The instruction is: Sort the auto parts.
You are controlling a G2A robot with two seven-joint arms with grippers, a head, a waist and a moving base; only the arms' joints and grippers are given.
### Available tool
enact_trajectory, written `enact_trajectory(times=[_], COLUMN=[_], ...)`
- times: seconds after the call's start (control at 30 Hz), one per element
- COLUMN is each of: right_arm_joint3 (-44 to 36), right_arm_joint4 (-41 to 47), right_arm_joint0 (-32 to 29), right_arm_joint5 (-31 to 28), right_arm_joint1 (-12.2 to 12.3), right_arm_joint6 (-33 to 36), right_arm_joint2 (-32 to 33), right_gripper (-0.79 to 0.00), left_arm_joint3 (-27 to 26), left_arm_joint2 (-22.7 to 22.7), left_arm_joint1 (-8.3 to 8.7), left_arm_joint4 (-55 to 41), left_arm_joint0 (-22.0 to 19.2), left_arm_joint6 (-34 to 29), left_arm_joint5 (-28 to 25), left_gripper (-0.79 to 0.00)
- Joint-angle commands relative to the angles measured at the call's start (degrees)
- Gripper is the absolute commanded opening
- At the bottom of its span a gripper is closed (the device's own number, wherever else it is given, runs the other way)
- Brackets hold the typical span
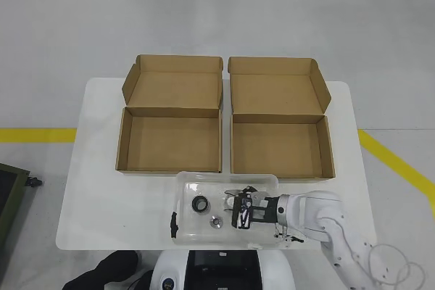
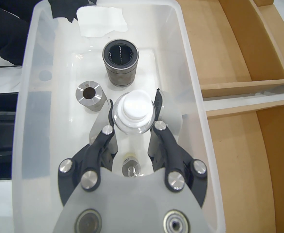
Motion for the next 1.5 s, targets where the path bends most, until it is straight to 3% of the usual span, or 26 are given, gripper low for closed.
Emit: enact_trajectory(times=[0.0, 0.37, 0.7, 1.47], right_arm_joint3=[-1.44, -7.29, -7.50, -8.03], right_arm_joint4=[1.11, 12.69, 21.98, 25.66], right_arm_joint0=[-0.38, -2.63, -0.74, 8.41], right_arm_joint5=[0.02, 1.00, 5.86, 13.12], right_arm_joint1=[0.16, 1.01, 0.43, -1.66], right_arm_joint6=[0.18, -7.30, -21.86, -41.14], right_arm_joint2=[0.66, 6.88, 7.87, 5.80], right_gripper=[-0.785, -0.785, -0.785, -0.785], left_arm_joint3=[0.00, 0.00, 0.00, 0.00], left_arm_joint2=[0.00, 0.00, 0.00, 0.00], left_arm_joint1=[0.00, 0.00, 0.00, 0.00], left_arm_joint4=[0.00, 0.00, 0.00, 0.00], left_arm_joint0=[0.00, 0.00, 0.00, 0.00], left_arm_joint6=[0.00, 0.00, 0.00, 0.00], left_arm_joint5=[0.00, 0.00, 0.00, 0.00], left_gripper=[0.000, 0.000, 0.000, 0.000])
